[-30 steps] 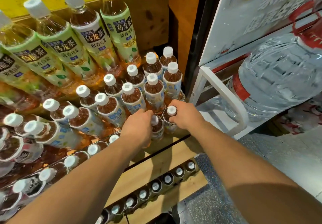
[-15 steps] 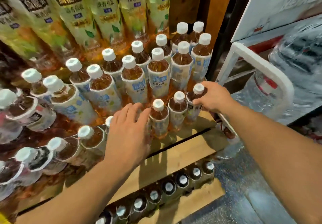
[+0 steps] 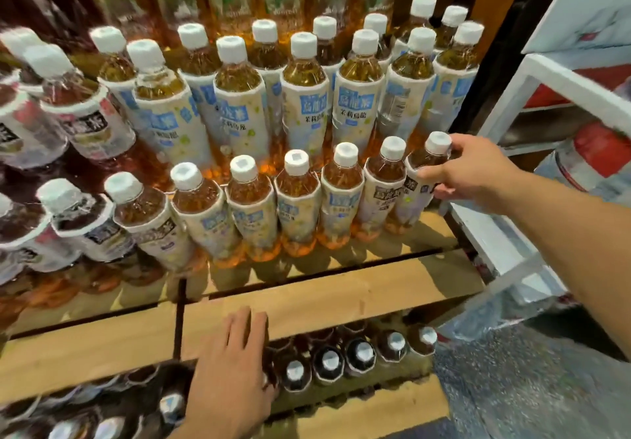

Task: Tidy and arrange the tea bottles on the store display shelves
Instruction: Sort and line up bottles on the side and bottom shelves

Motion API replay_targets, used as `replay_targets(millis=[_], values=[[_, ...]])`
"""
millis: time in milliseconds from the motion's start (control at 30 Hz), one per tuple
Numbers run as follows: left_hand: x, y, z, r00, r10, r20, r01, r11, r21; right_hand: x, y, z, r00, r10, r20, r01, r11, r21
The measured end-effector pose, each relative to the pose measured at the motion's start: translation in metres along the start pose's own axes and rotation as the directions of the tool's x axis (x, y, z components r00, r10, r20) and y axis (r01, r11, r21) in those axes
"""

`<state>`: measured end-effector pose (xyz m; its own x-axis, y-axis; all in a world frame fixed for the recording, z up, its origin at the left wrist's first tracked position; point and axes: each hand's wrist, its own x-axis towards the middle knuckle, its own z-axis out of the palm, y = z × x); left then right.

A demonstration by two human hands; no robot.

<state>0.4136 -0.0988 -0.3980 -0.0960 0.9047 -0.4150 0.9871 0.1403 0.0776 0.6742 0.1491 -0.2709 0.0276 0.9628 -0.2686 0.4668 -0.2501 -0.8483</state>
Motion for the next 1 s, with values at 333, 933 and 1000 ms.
replay_targets(millis=[333, 933, 1000], values=[[0.004, -0.002, 0.019, 0.999, -0.015, -0.044, 0.012, 0.997, -0.071, -0.027, -0.004, 0.015, 0.862, -0.447, -0.239, 0.343, 0.862, -0.374], [0.014, -0.007, 0.002, 0.989, -0.023, 0.144, 0.053, 0.977, -0.208, -0.027, -0.04, 0.044, 0.961, -0.25, 0.119, 0.243, 0.555, -0.795], [0.013, -0.007, 0.0, 0.99, -0.013, 0.14, 0.042, 0.978, -0.206, -0.03, -0.04, 0.044, 0.961, -0.25, 0.117, 0.239, 0.541, -0.807]])
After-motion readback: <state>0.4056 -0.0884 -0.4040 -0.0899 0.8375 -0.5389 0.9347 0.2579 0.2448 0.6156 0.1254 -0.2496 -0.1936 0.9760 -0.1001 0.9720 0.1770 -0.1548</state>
